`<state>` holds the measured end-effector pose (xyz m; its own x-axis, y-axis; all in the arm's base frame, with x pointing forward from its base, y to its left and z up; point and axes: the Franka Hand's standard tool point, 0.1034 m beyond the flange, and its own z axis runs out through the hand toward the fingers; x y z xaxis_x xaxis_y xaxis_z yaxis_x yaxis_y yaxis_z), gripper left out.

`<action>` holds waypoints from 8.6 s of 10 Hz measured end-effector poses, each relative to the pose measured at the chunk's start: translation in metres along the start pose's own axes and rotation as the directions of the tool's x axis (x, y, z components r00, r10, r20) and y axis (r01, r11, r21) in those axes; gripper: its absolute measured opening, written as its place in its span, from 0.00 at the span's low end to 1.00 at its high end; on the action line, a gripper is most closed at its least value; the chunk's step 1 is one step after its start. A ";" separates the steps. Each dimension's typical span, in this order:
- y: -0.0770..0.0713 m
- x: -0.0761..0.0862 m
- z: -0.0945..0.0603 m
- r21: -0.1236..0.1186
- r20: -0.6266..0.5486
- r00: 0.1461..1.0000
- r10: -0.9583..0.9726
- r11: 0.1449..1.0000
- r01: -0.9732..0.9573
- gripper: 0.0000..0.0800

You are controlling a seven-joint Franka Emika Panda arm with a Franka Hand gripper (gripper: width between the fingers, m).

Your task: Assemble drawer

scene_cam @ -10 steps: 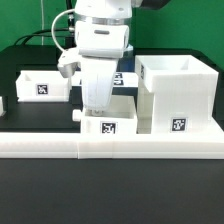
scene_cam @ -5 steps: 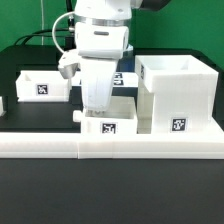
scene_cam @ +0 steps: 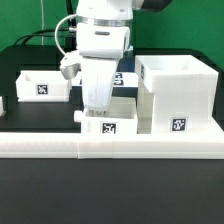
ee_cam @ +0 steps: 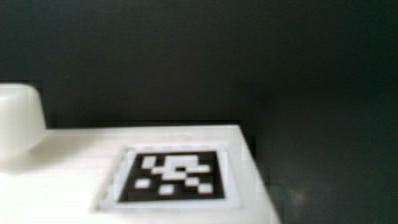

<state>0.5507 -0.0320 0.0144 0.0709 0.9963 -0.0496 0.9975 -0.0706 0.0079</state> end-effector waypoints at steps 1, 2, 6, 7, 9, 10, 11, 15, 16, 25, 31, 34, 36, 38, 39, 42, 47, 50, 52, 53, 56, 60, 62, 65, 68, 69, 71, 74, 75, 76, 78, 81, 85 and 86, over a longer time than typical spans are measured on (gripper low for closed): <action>0.000 0.000 0.000 0.000 0.000 1.000 0.001 1.000 -0.001 0.05; 0.000 0.000 0.000 0.001 0.000 1.000 0.001 1.000 -0.001 0.05; 0.000 0.011 0.002 0.012 -0.004 0.999 -0.045 0.999 0.045 0.05; 0.000 0.009 0.002 0.012 -0.004 0.999 -0.034 0.999 0.034 0.05; 0.000 0.009 0.002 0.012 -0.004 1.000 -0.031 0.999 0.031 0.05; -0.001 0.010 0.002 0.013 -0.004 0.999 -0.034 0.999 0.034 0.05; 0.000 0.015 0.002 0.006 -0.006 0.999 -0.048 0.999 0.048 0.05; 0.000 0.017 0.002 -0.005 -0.009 0.999 -0.049 0.999 0.049 0.05; -0.001 0.019 0.003 -0.004 -0.008 0.998 -0.057 0.998 0.057 0.05; -0.001 0.012 0.003 -0.006 0.019 0.995 -0.099 0.995 0.099 0.05; -0.001 0.011 0.002 0.021 0.037 0.992 -0.119 0.993 0.118 0.05; -0.001 0.010 0.002 0.020 0.036 0.992 -0.118 0.993 0.117 0.05; -0.001 0.011 0.002 0.021 0.036 0.992 -0.118 0.993 0.118 0.05; -0.001 0.011 0.002 0.020 0.036 0.992 -0.118 0.993 0.117 0.05; -0.001 0.011 0.002 0.020 0.036 0.993 -0.117 0.993 0.116 0.05; -0.001 0.011 0.002 0.021 0.036 0.992 -0.120 0.993 0.119 0.05; -0.002 0.013 0.003 0.021 0.055 0.983 -0.176 0.984 0.175 0.05; -0.002 0.014 0.003 0.021 0.055 0.983 -0.175 0.985 0.174 0.05; -0.001 0.022 0.004 0.007 0.049 0.989 -0.142 0.990 0.142 0.05; -0.001 0.022 0.004 0.007 0.049 0.990 -0.135 0.991 0.135 0.05; -0.001 0.021 0.004 0.007 0.049 0.989 -0.136 0.991 0.136 0.07; 0.005 0.022 -0.019 0.023 0.061 0.990 -0.130 0.991 0.129 0.56; 0.007 0.017 -0.035 0.030 0.070 0.990 -0.126 0.992 0.124 0.72; 0.008 -0.018 -0.043 0.052 0.079 0.982 -0.171 0.985 0.168 0.81; 0.007 -0.025 -0.040 0.059 0.074 0.982 -0.173 0.984 0.169 0.81; 0.007 -0.026 -0.040 0.059 0.075 0.983 -0.169 0.984 0.165 0.81; 0.007 -0.038 -0.031 0.072 0.004 0.974 -0.228 0.971 0.228 0.81; 0.015 -0.047 -0.024 0.109 -0.110 0.967 -0.228 0.965 0.240 0.81; 0.019 -0.049 -0.020 0.124 -0.158 0.965 -0.208 0.966 0.228 0.81; 0.018 -0.051 -0.016 0.135 -0.187 0.967 -0.175 0.970 0.202 0.81; 0.015 -0.053 -0.015 0.145 -0.191 0.967 -0.166 0.970 0.195 0.81; 0.013 -0.042 -0.006 0.149 -0.208 0.959 -0.195 0.962 0.228 0.81; 0.014 -0.011 -0.008 0.167 -0.193 0.971 -0.142 0.970 0.175 0.81; 0.016 -0.010 -0.009 0.174 -0.169 0.979 -0.117 0.974 0.147 0.81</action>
Offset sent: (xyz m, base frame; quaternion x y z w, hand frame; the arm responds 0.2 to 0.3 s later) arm 0.0014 0.0212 -0.0026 -0.0041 0.0074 -0.0275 0.9996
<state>0.5656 -0.0421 0.0239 -0.0485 0.9917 0.1189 0.9825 0.0689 -0.1733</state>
